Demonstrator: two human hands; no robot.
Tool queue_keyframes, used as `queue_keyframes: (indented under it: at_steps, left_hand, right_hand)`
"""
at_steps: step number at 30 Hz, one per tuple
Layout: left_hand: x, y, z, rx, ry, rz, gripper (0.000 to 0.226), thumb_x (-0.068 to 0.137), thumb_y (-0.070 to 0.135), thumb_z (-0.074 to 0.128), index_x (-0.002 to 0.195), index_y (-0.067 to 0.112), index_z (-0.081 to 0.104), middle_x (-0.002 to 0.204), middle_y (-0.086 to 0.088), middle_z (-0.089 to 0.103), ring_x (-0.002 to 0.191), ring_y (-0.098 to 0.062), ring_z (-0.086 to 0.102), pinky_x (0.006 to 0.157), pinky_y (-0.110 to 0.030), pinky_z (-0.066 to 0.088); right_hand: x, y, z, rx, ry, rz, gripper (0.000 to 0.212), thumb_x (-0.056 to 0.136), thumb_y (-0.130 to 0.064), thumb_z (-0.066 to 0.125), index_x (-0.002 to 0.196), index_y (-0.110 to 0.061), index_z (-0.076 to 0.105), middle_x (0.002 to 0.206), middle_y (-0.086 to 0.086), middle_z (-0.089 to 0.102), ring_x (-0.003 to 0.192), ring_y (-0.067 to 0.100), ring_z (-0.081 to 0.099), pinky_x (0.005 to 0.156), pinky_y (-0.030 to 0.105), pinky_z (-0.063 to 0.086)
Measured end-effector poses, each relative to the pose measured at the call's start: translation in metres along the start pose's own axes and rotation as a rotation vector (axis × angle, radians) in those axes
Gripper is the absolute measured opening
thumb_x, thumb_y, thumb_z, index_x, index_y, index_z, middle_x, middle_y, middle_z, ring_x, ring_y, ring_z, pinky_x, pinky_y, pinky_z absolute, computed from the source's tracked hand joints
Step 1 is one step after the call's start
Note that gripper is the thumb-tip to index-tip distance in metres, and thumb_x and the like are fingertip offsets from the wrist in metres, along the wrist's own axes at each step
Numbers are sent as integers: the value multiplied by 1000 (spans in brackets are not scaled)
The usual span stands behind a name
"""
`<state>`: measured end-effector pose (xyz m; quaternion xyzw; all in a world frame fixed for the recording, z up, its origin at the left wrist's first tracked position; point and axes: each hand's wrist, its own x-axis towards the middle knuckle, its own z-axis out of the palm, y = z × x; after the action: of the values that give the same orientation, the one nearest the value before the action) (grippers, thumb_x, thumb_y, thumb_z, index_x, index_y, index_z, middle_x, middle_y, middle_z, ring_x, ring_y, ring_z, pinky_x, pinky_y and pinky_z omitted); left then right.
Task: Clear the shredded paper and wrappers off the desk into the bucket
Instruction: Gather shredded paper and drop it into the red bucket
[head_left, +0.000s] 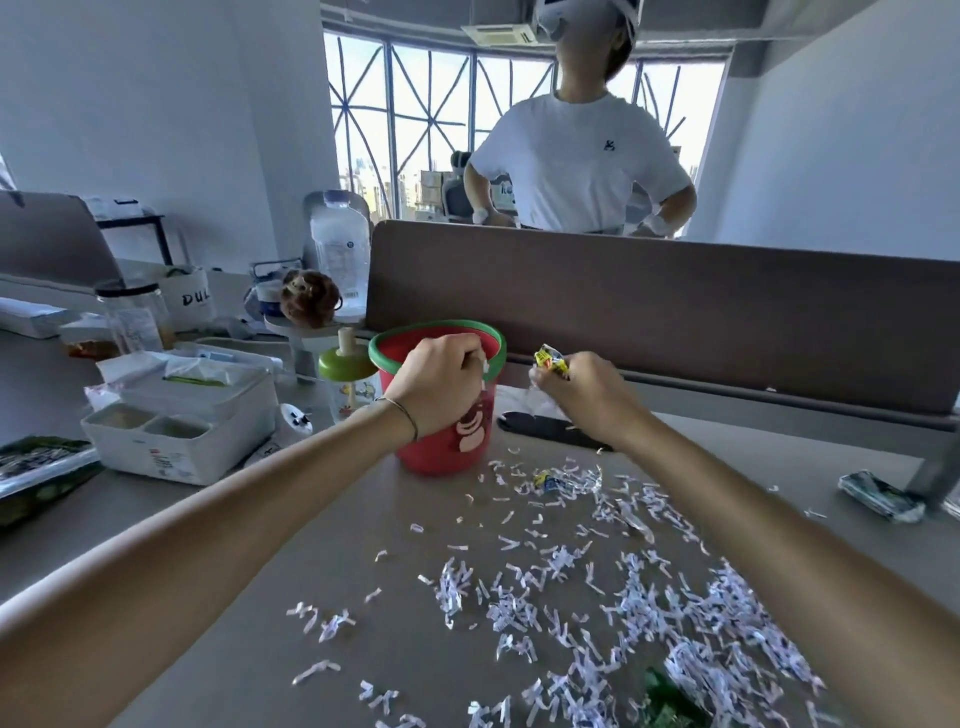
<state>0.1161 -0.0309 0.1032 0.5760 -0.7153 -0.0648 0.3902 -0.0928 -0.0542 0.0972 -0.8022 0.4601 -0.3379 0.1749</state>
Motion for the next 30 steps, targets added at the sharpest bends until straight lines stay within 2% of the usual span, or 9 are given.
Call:
queue_keyframes:
  at_steps: [3,7,10,14,18,21,24,27,30]
  left_hand:
    - [26,1,-16,17,45,-10,33,93,15,44,62,24,55,75,7,69,70,-12,62,61,-28,43]
    - [57,-8,-29,83,49,-41,30,86,28,38,61,30,55,83,4,73,78,-21,66,73,-34,55]
    - [76,-20,-33,137,34,-93,28,82,33,37,61,32,56,87,5,73,81,-24,66,78,-40,57]
    - [93,-28,-31,235,-28,-152,26,83,27,40,73,27,64,88,2,72,80,-25,65,77,-39,58]
    - [104,-37,-21,380,-91,-183,26,89,28,48,92,27,74,94,1,72,88,-28,67,77,-34,54]
    - [110,-42,-13,413,-186,-229,22,84,29,52,88,27,73,89,2,72,84,-26,68,71,-30,52]
    - [113,-45,-13,408,-270,-243,20,83,26,54,87,24,73,91,1,73,84,-24,70,74,-31,58]
    - [113,-48,-16,404,-284,-226,19,83,28,54,86,26,73,94,2,72,86,-24,70,78,-34,59]
    - [111,-55,-22,414,-263,-191,16,86,34,59,77,24,68,94,3,72,86,-25,69,75,-30,55]
  right_hand:
    - [24,-9,-1,-5,8,3,52,102,-39,54,57,-14,46,48,0,41,34,6,33,47,28,25]
    - [46,-14,-2,34,18,-14,53,102,-37,55,55,-15,45,48,0,43,37,5,35,49,29,28]
    - [57,-18,-1,77,23,-10,53,101,-35,56,52,-17,45,47,1,46,41,14,40,50,31,31]
    - [65,-19,1,77,42,1,58,102,-32,57,48,-20,39,34,-9,35,33,6,31,43,27,28]
    - [74,-14,0,48,51,-21,58,103,-32,56,49,-21,38,32,-11,38,32,4,35,41,18,29]
    - [82,-11,-2,34,52,-18,58,103,-34,55,50,-20,36,32,-10,37,33,5,34,41,19,28]
    - [92,-11,-2,21,48,-14,59,103,-33,55,50,-19,34,32,-10,34,32,6,34,40,18,27]
    - [104,-15,2,17,45,-20,57,102,-33,56,52,-19,33,33,-9,33,33,6,33,41,19,26]
    - [121,-20,7,19,48,-24,57,101,-34,58,53,-20,32,36,-9,32,34,6,32,41,21,24]
